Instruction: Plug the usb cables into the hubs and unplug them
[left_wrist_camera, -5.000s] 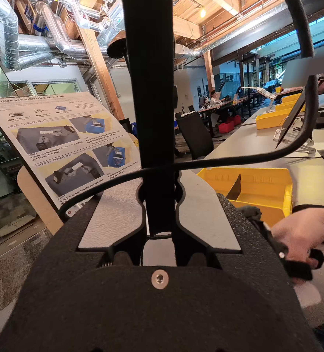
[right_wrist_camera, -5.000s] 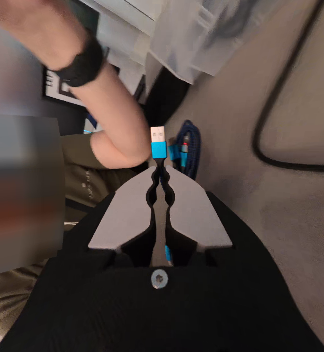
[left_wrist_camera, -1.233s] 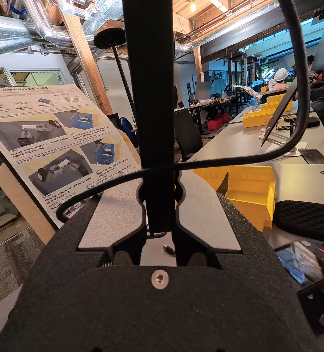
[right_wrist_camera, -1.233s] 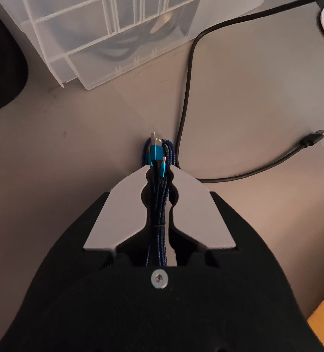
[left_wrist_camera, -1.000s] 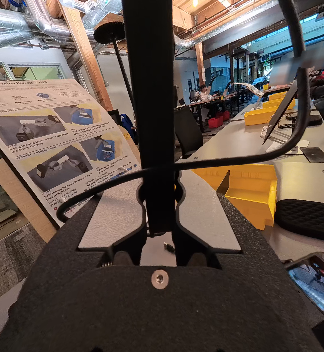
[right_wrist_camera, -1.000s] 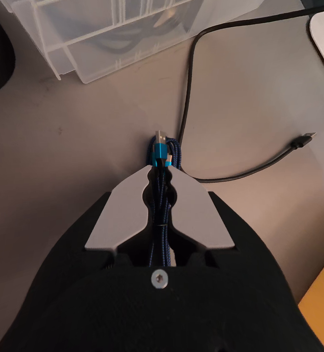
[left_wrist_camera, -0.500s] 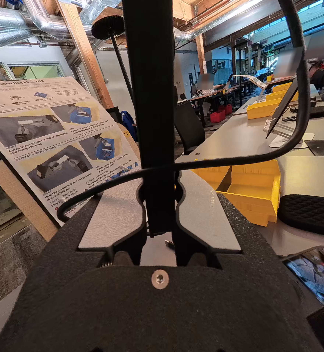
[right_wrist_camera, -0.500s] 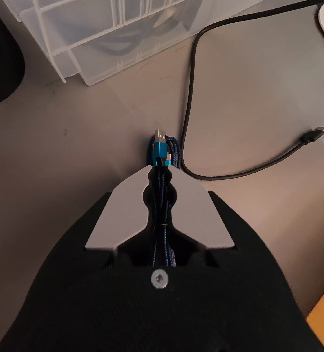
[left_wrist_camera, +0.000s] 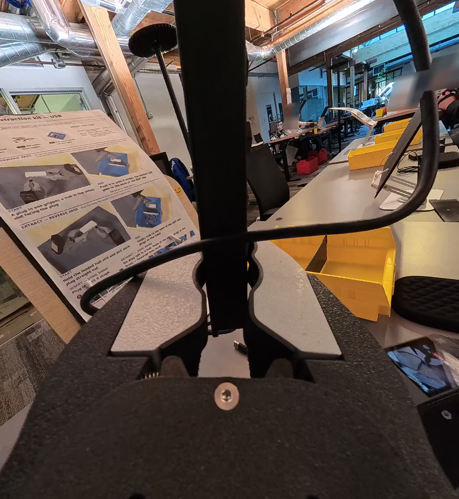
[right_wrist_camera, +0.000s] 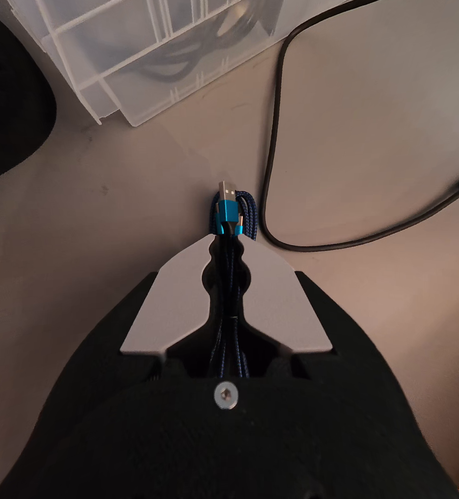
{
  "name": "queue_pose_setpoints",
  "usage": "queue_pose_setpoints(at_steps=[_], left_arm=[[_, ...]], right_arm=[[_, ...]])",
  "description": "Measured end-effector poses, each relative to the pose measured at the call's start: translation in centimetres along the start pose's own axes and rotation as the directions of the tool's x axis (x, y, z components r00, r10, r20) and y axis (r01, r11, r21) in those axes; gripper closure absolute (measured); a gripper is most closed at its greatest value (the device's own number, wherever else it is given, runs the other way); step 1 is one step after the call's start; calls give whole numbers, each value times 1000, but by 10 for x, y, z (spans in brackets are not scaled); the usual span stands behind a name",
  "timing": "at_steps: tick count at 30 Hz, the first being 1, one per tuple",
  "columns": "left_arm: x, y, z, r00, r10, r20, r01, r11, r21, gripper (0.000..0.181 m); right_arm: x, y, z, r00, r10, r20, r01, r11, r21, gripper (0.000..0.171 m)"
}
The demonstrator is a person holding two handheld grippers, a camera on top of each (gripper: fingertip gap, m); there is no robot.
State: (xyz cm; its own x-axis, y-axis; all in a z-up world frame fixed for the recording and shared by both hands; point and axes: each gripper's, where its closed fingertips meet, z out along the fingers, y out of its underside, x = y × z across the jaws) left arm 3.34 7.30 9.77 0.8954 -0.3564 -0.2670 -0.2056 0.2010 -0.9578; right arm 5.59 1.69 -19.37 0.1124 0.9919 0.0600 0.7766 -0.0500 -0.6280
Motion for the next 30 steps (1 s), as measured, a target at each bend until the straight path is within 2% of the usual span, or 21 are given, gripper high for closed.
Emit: queue_pose_setpoints(at_steps=[8,14,17,19,21,24,30], left_arm=[[0,-2,-1,1000,-2,-3,2,1000,7,155],[1,-2,-1,1000,-1,-4,1,1000,9,155],[1,-2,-1,1000,-2,-4,2,1000,9,155],[0,-2,-1,1000,-4,-5,4,1000,9,155],[0,-2,-2,1000,-4,-4,5,1000,9,155],[-1,-2,-2,1000,-6,-4,6,1000,10,155],[-2,-1,-2,1000,-13,-6,13,1000,12,155]], right_arm=[[0,0,-3,1000,8,28,-8,1000,12,166],[-5,-4,-8,997,-76,-21,77,996,34,166],[-20,-7,-13,989,27,145,-39,996,78,166],[-26,0,-12,954,113,277,-128,991,37,166],[-26,8,-9,933,146,330,-151,989,-10,166],[-24,7,-8,959,60,277,-72,997,34,166],[-14,-4,-4,990,-133,39,130,988,79,166]])
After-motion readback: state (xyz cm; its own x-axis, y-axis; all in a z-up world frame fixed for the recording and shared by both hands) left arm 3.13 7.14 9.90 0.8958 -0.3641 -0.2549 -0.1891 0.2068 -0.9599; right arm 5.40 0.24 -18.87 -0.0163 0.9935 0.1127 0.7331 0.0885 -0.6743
